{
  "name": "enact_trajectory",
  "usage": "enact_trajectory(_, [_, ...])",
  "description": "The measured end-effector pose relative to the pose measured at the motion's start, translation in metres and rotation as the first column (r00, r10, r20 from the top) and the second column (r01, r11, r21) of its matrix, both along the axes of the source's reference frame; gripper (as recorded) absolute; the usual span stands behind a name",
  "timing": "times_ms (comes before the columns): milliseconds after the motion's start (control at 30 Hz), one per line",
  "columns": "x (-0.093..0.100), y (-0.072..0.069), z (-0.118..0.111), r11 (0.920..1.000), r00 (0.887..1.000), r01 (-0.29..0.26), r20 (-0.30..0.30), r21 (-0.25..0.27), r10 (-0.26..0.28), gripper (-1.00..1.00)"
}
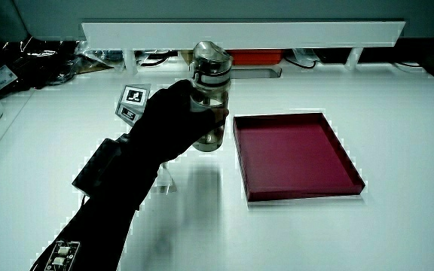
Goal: Place bottle
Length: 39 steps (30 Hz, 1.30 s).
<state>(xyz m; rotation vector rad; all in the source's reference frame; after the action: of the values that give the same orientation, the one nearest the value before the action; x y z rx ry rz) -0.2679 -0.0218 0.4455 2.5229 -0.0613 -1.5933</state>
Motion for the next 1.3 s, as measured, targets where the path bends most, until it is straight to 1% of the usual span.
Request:
enact_trajectory(33, [-0.005,0.001,0.005,0.9999,1.000,0.013,0.026,0.007,-0.013,0.00])
enact_trajectory(67, [-0.009,0.001,0.008,0.9997,1.000,0.023,0.012,-0.001,-0.023,0.00])
enact_trajectory(133, [-0.016,0.003,0.014,0.9986,0.997,0.050,0.053,-0.019,-0.049,0.00])
enact_trajectory(167, [-0.018,0.003,0.017,0.9985,0.998,0.055,0.031,-0.007,-0.055,0.00])
enact_trajectory(200, [-0.023,0.003,0.023,0.9974,0.996,0.071,0.053,-0.014,-0.070,0.00])
enact_trajectory(233, [-0.023,0.004,0.023,0.9955,0.996,0.088,0.031,-0.033,-0.087,0.00])
enact_trajectory(267, [-0.028,0.005,0.029,0.9941,0.994,0.101,0.053,-0.039,-0.099,0.00])
enact_trajectory(300, [-0.031,0.005,0.032,0.9932,0.993,0.109,0.055,-0.040,-0.107,0.00])
enact_trajectory(333, [-0.032,0.006,0.034,0.9906,0.990,0.126,0.070,-0.053,-0.122,0.00])
enact_trajectory(367, [-0.034,0.006,0.036,0.9891,0.989,0.134,0.070,-0.060,-0.130,0.00])
enact_trajectory(433, [-0.037,0.007,0.042,0.9881,0.988,0.144,0.065,-0.055,-0.140,0.00])
enact_trajectory(467, [-0.038,0.008,0.045,0.9889,0.987,0.142,0.076,-0.042,-0.139,0.00])
enact_trajectory(500, [-0.040,0.009,0.047,0.9856,0.984,0.155,0.099,-0.067,-0.148,0.00])
enact_trajectory(533, [-0.039,0.010,0.048,0.9836,0.985,0.162,0.076,-0.078,-0.156,0.00])
enact_trajectory(567, [-0.040,0.010,0.049,0.9826,0.983,0.168,0.088,-0.079,-0.161,0.00])
enact_trajectory(600, [-0.041,0.011,0.051,0.9812,0.983,0.173,0.074,-0.085,-0.167,0.00])
enact_trajectory(667, [-0.042,0.011,0.053,0.9819,0.983,0.174,0.077,-0.076,-0.168,0.00])
enact_trajectory(700, [-0.042,0.012,0.054,0.9804,0.982,0.177,0.085,-0.086,-0.170,0.00])
enact_trajectory(733, [-0.042,0.012,0.054,0.9795,0.981,0.182,0.082,-0.085,-0.176,0.00])
enact_trajectory(767, [-0.042,0.012,0.055,0.9797,0.981,0.180,0.081,-0.087,-0.174,0.00])
enact_trajectory(800, [-0.044,0.012,0.057,0.9821,0.983,0.174,0.078,-0.072,-0.169,0.00])
enact_trajectory(867, [-0.043,0.013,0.055,0.9784,0.981,0.187,0.068,-0.088,-0.181,0.00])
enact_trajectory(900, [-0.045,0.012,0.056,0.9787,0.981,0.185,0.082,-0.089,-0.178,0.00])
enact_trajectory(933, [-0.045,0.012,0.056,0.9775,0.980,0.187,0.080,-0.097,-0.180,0.00])
enact_trajectory(967, [-0.046,0.012,0.058,0.9788,0.981,0.185,0.078,-0.088,-0.178,0.00])
enact_trajectory(1000, [-0.046,0.012,0.058,0.9778,0.981,0.186,0.074,-0.095,-0.180,0.00])
enact_trajectory(1067, [-0.047,0.013,0.061,0.9789,0.982,0.184,0.054,-0.089,-0.180,0.00])
enact_trajectory(1100, [-0.048,0.014,0.060,0.9715,0.978,0.203,0.079,-0.122,-0.194,0.00])
enact_trajectory(1133, [-0.048,0.014,0.062,0.9732,0.979,0.199,0.053,-0.115,-0.195,0.00])
enact_trajectory(1167, [-0.049,0.015,0.063,0.9731,0.979,0.202,0.043,-0.111,-0.198,0.00])
enact_trajectory(1200, [-0.049,0.015,0.062,0.9715,0.978,0.205,0.056,-0.119,-0.200,0.00])
enact_trajectory(1233, [-0.051,0.015,0.065,0.9744,0.979,0.199,0.054,-0.104,-0.195,0.00])
enact_trajectory(1300, [-0.050,0.016,0.063,0.9712,0.978,0.204,0.057,-0.122,-0.199,0.00])
